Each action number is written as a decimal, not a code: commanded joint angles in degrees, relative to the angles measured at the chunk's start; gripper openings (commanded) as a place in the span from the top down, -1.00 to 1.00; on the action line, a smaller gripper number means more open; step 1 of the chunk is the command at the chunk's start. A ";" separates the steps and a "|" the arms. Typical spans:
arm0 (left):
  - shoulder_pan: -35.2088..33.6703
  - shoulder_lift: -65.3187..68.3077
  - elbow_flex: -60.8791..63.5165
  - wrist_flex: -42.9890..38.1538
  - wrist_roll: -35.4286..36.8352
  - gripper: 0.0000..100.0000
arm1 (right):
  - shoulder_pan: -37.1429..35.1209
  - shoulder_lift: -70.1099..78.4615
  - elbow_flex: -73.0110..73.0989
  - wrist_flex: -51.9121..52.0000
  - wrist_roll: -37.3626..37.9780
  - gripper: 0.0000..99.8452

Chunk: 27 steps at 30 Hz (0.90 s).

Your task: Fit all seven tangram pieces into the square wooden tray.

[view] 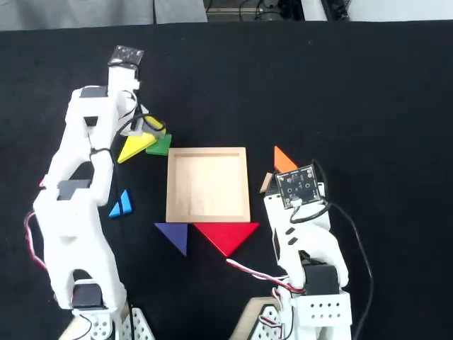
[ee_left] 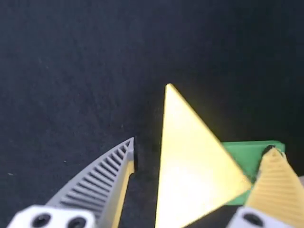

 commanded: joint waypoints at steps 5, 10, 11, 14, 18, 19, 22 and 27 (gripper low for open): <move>-1.27 11.43 -23.96 16.53 -0.09 0.21 | 0.26 0.13 -0.13 0.09 0.62 0.49; -0.84 18.29 -34.77 25.76 -3.08 0.21 | 0.26 0.13 -0.13 0.09 0.62 0.49; -0.57 19.25 -36.70 28.13 -4.22 0.21 | 0.26 0.13 -0.13 0.09 0.62 0.49; -0.22 21.19 -43.65 32.79 -5.01 0.21 | 0.26 0.13 -0.13 0.09 0.62 0.49; -0.31 22.59 -50.42 37.54 -5.45 0.21 | 0.26 0.13 -0.13 0.09 0.62 0.49; -0.31 22.86 -51.74 38.51 -6.59 0.21 | 0.26 0.13 -0.13 0.09 0.62 0.49; -0.48 24.26 -54.73 39.47 -9.76 0.21 | 0.26 0.13 -0.13 0.09 0.62 0.49; -0.04 29.01 -56.40 37.89 -10.37 0.21 | 0.26 0.13 -0.13 0.09 0.62 0.49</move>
